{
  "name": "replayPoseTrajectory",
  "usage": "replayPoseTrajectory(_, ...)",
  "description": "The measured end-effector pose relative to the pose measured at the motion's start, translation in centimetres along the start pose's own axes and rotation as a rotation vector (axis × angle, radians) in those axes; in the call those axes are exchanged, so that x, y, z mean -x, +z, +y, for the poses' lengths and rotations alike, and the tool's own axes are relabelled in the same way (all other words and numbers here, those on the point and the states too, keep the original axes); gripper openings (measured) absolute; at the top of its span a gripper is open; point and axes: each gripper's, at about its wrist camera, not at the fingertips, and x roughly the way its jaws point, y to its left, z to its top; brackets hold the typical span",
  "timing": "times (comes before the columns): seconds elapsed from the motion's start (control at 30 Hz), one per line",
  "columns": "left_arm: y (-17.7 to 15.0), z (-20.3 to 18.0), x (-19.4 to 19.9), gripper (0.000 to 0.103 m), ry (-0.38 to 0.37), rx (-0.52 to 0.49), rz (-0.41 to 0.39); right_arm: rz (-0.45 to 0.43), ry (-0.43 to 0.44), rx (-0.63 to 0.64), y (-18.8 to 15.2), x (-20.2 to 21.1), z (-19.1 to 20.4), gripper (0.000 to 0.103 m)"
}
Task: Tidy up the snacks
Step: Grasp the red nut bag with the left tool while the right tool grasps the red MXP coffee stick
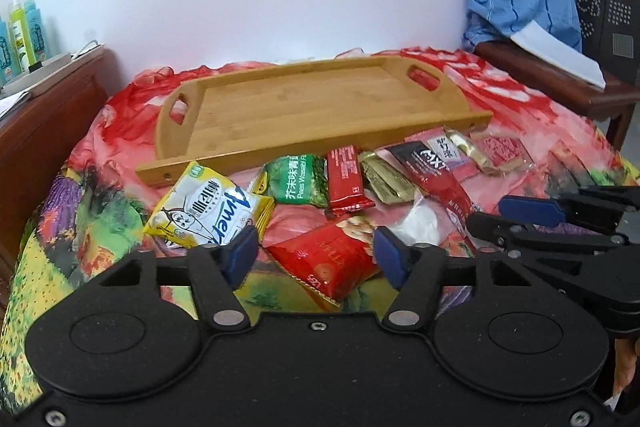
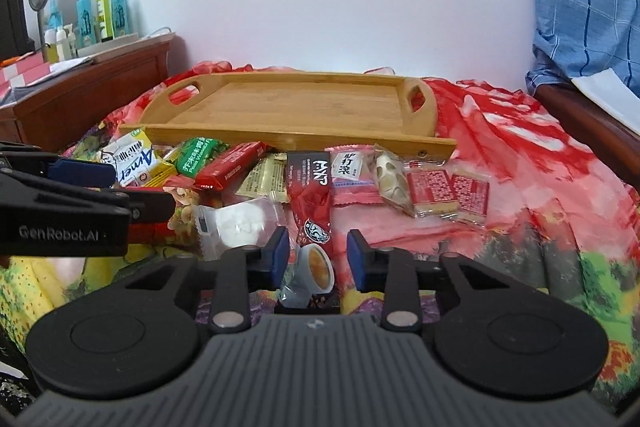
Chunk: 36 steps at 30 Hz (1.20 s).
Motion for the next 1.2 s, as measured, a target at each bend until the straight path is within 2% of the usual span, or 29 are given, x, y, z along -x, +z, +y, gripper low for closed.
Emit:
replayPoseTrajectory(0.2,-0.4,0.1,-0.1,0.055,-0.023,-0.031,-0.009,0.021,0.013,0.005,-0.1,-0.9,0.1,0.035)
replayPoseTrajectory(0.5,-1.1,-1.1,-0.8,0.078,-0.031,-0.088,-0.021,0.030,0.032,0.010,-0.4,-1.5,0.0,0.035)
replayPoseTrajectory(0.63,-1.0,-1.1,-1.3,0.080,-0.037,-0.089,-0.020,0.029,0.048,0.007,-0.4,-1.8,-0.4,0.035)
replayPoseTrajectory(0.7,-0.9,-1.1,-1.3,0.080,-0.046,-0.085,-0.015,0.028,0.055,0.013,-0.4,-1.9,-0.4,0.035)
replayPoseTrajectory(0.77,-0.9,-1.0,-1.1,0.070,-0.059,-0.092,-0.013,0.024,0.049,0.017,-0.3,-1.8,-0.4,0.027)
replayPoseTrajectory(0.83,-0.9,-1.0,-0.6,0.058,-0.059,-0.107,-0.022,0.021,0.033,0.007,-0.4,-1.7,-0.5,0.026)
replayPoseTrajectory(1.03,-1.2,-0.3,0.6,0.055,-0.069,-0.105,-0.011,0.007,0.002,-0.012,-0.9,-0.7,-0.9,0.025)
replayPoseTrajectory(1.17,-1.8,-0.7,1.2,0.056,-0.069,-0.159,-0.010,0.004,-0.015,-0.019,-1.1,-0.1,-1.5,0.026)
replayPoseTrajectory(1.2,-2.0,-1.0,1.2,0.059,-0.057,-0.176,-0.018,0.004,-0.019,-0.024,-1.1,0.1,-1.8,0.026)
